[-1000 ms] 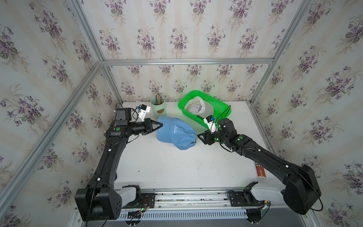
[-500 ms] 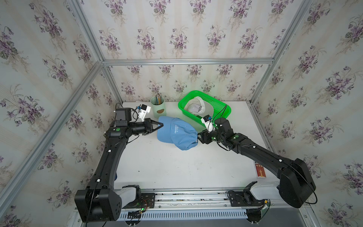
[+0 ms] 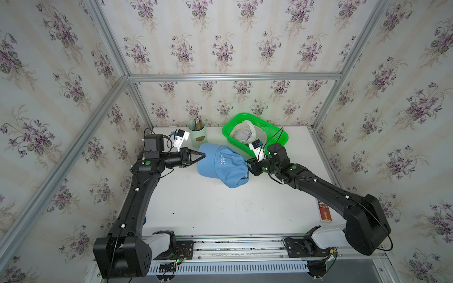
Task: Turn the baseball cap inside out
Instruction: Turn over the baseball cap.
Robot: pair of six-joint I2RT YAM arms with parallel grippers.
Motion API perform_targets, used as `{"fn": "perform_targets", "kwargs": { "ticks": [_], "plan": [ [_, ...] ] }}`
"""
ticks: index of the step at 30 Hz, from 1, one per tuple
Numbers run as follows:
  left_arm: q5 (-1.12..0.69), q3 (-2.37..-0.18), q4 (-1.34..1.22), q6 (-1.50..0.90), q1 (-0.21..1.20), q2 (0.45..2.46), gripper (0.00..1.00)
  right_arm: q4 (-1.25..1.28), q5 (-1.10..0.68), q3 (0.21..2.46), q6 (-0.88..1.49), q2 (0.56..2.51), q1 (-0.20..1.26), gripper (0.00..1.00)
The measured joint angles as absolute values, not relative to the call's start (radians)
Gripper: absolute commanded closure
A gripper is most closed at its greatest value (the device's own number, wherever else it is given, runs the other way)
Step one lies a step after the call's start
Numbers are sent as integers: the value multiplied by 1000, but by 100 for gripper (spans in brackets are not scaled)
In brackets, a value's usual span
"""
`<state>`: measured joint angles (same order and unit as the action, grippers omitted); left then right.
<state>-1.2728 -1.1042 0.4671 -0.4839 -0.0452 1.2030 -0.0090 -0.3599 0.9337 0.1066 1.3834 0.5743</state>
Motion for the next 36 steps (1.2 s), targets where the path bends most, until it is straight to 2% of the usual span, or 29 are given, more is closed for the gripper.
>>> {"fn": "perform_targets", "kwargs": {
  "ticks": [8,16,19,23,27,36],
  "plan": [
    [-1347,-1070,376,-549,-41,1205,100,125,-611,815,147,1293,397,100],
    [-1441,-981,-12,-803,-28,1212,100,363,-911,715,317,1250,271,100],
    [-1443,-999,-105,-847,3,1216,100,578,-1023,649,479,1258,248,100],
    [-1447,-1065,-138,-839,42,1224,100,1019,-1148,580,810,1325,227,99],
    [-1455,-1074,-172,-849,46,1240,100,1384,-1189,588,1164,1434,168,100],
    [-1458,-1057,-216,-889,45,1251,100,1575,-1200,627,1407,1435,136,99]
  ]
}}
